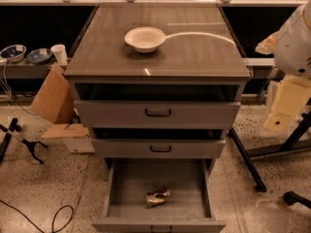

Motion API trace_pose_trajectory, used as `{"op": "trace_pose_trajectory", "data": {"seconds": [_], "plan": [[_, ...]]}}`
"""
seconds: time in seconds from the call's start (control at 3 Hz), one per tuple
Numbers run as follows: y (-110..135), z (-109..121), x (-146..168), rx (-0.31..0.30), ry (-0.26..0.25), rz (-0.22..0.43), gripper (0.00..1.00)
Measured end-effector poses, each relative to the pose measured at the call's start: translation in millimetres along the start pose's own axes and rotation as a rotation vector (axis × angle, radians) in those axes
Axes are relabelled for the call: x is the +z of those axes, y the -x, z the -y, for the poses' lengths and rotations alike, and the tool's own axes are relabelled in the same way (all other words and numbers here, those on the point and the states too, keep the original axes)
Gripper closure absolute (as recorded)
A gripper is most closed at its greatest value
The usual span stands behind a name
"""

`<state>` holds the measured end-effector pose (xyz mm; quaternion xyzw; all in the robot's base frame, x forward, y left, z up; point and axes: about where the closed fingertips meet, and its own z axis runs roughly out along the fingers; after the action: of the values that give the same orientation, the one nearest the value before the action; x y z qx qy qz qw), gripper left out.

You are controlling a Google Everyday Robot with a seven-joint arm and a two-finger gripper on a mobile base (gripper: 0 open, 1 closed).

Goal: Pick orange can from bottom drawer and place on counter

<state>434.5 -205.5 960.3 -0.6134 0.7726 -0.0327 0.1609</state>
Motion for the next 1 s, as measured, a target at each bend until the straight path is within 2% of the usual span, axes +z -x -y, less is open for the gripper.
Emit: {"op": "trace_pose_trajectory", "data": {"seconds": [0.33, 1.0], "plan": [[8, -18, 32, -0.05, 0.024, 0.009, 0.0], [25, -54, 132, -0.207, 0.103, -0.015, 0.0]]}}
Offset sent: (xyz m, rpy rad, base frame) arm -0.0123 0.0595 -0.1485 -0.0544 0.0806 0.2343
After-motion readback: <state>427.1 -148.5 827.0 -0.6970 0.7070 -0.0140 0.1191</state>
